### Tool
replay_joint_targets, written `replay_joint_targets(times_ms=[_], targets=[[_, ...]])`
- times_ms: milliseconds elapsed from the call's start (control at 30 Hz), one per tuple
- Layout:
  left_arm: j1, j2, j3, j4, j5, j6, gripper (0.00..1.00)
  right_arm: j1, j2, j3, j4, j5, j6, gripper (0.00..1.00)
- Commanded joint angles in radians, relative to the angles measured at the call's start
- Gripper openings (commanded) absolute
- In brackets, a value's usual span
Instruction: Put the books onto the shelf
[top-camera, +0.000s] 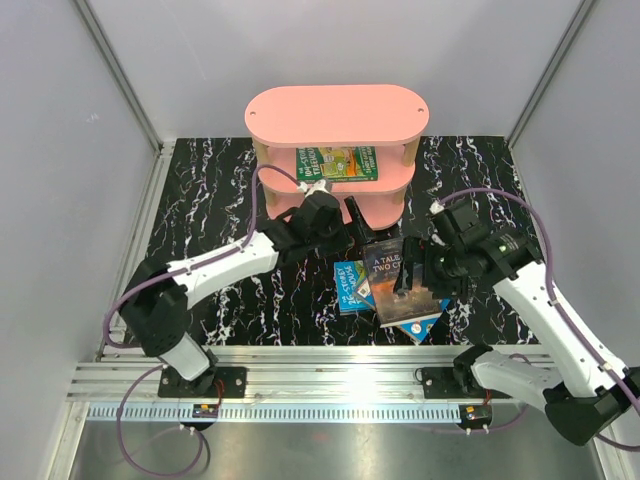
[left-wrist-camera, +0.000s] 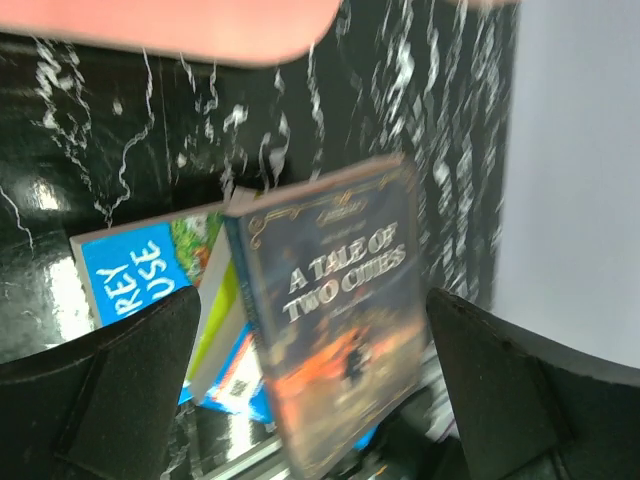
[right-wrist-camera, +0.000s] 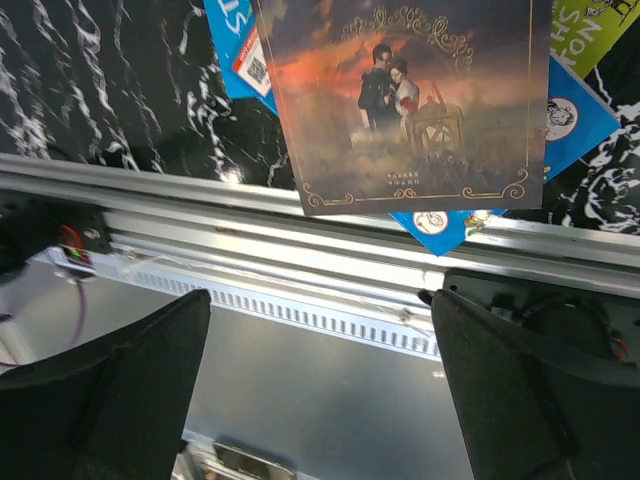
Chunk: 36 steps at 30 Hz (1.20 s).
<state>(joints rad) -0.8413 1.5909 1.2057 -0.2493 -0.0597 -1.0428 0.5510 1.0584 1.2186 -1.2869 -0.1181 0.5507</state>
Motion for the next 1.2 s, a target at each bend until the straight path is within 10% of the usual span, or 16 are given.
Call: replay_joint_targets(times_ms=[0,900,1167], targets=[[0.001,0.036,-0.024,0.099,0.168,0.144,0.99,-0.123,-0.044,-0.022,0.04,-0.12,-0.043,1.0],[0.05,0.351,0.058,0.291,0.534,0.267,0.96,-0.238,-0.029,-0.197,0.141,-0.184,0.068,1.0],[0.056,0.392,0.035,0.346,0.549,0.236,0.79,-0.24,-0.046,-0.209,0.143,-0.189,0.072,1.0]])
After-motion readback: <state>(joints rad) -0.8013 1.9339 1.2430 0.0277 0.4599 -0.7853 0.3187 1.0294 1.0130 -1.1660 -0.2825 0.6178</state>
